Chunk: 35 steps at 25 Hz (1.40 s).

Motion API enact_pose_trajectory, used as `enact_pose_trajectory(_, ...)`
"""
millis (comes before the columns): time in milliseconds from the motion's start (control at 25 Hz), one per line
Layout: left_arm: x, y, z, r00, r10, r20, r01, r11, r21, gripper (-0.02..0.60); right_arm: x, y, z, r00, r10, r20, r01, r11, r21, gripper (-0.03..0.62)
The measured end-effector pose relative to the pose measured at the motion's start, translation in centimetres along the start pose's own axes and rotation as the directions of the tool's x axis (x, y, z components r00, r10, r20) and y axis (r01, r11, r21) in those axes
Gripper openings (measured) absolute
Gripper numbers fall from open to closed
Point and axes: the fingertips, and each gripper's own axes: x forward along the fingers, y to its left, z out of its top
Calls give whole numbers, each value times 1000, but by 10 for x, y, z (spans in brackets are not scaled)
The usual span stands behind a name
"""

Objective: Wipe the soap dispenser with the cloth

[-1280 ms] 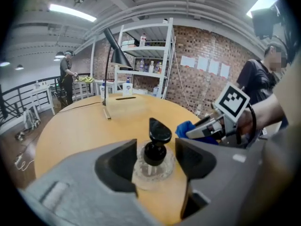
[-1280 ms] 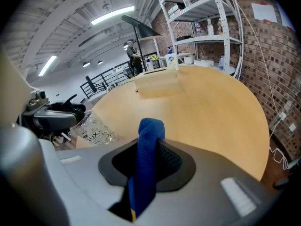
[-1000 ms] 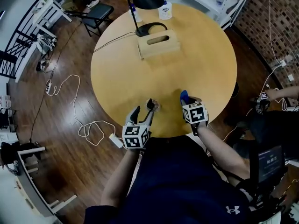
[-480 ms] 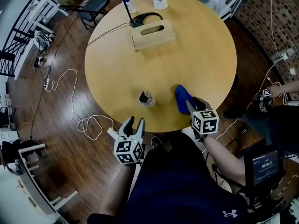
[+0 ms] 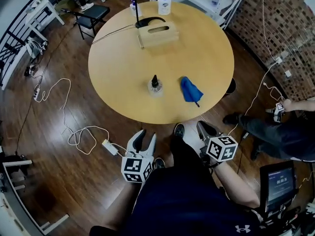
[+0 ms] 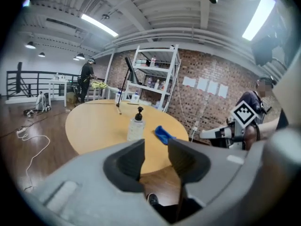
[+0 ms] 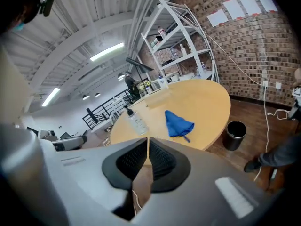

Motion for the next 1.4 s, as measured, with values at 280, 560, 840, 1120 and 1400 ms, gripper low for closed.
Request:
enact_pose_trajectory(280, -68, -32, -23, 994, -102, 44, 101, 995, 18, 146, -57, 94, -24, 994, 77, 76, -66, 988, -138, 18)
enact_pose_trajectory(560, -94, -60, -7, 987, -125, 105, 120, 991, 59, 143, -107, 127, -3, 974, 100, 204, -34, 953, -302, 18)
enact_pose_trajectory(840, -100, -111, -6, 987, -123, 101, 118, 992, 50, 137, -139, 114, -5, 969, 133, 207, -64, 948, -310, 18)
enact_pose_trajectory(1120, -108, -124, -30, 994, -74, 86, 65, 993, 103, 137, -149, 99, -28, 966, 162, 202, -102, 955, -279, 18)
enact_pose_trajectory(1400, -115, -137, -42, 997, -39, 68, 31, 993, 117, 133, -157, 99, -33, 955, 214, 208, -148, 945, -291, 18)
